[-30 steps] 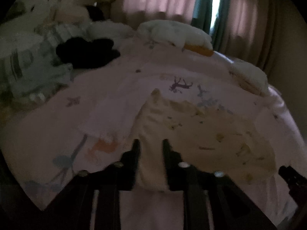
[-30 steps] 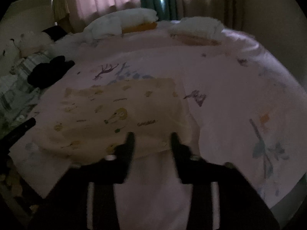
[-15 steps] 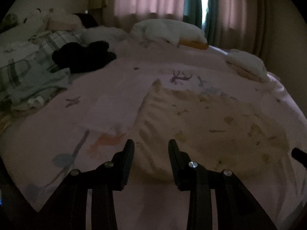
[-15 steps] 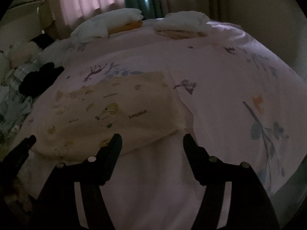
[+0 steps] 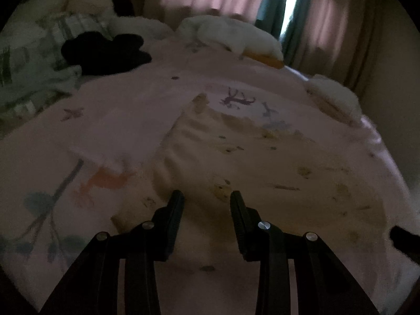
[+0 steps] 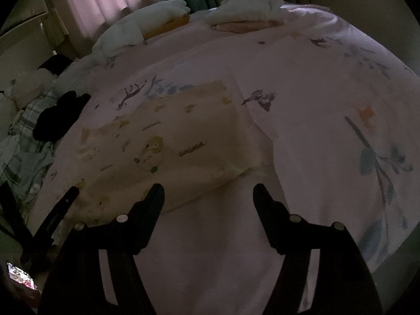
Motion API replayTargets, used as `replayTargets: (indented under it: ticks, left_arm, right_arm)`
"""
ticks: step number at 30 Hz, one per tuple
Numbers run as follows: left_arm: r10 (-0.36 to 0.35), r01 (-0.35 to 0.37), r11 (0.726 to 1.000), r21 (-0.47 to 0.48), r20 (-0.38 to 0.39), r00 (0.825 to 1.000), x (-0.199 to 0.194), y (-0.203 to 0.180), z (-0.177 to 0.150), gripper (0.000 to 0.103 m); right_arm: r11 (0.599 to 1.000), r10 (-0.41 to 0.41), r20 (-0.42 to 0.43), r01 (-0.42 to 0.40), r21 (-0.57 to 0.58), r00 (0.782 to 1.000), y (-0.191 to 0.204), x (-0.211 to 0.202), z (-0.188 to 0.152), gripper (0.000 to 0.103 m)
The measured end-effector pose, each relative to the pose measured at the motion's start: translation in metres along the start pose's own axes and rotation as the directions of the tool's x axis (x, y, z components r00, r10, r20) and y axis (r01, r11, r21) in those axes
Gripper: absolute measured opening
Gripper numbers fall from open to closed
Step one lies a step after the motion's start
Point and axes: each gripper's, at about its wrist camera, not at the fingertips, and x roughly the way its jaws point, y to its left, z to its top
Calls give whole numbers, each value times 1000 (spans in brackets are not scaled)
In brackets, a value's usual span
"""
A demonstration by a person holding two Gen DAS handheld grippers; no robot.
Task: Fold small clothes
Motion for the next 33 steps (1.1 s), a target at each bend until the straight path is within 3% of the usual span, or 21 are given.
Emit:
replayTargets:
  ticks: [2, 6, 11, 16, 20, 23, 26, 29, 33]
  left_arm:
    - [34, -34, 999, 34, -6, 999, 2, -4, -1, 35]
    - [33, -32, 999, 18, -27, 999, -2, -1, -2, 35]
    - [77, -77, 996, 48, -5, 997, -16, 5, -4, 36]
    - [35, -34, 999, -42, 37, 999, -19, 25, -2, 51]
    - [20, -21, 998, -67, -12, 1000, -13, 36, 0, 51]
    - [23, -22, 995, -94, 9, 1000, -18, 47, 2, 51]
    - [-43, 40, 987, -157, -14, 999, -15, 64, 3, 55]
    - [-136, 107, 966, -235, -112, 984, 1, 76, -1, 55]
    - [-223, 191, 941, -280, -89, 971, 0, 75, -4, 55]
  right_arm:
    - [1000, -1, -9, 1, 1, 1000, -2, 1, -1, 70]
    - [999, -11, -38, 13, 37, 999, -11, 6, -3, 70]
    - [998, -33, -50, 35, 48, 998, -19, 6, -11, 70]
    - [996, -8, -57, 13, 84, 998, -24, 6, -11, 70]
    - [988, 57, -45, -50, 149, 997, -25, 3, -8, 71]
    - [994, 31, -46, -26, 106, 998, -16, -1, -9, 71]
    - [997, 14, -49, -10, 73, 999, -10, -2, -12, 71]
    - [997, 16, -65, -11, 76, 998, -8, 2, -15, 71]
    - [997, 19, -82, -12, 80, 996, -7, 9, -17, 71]
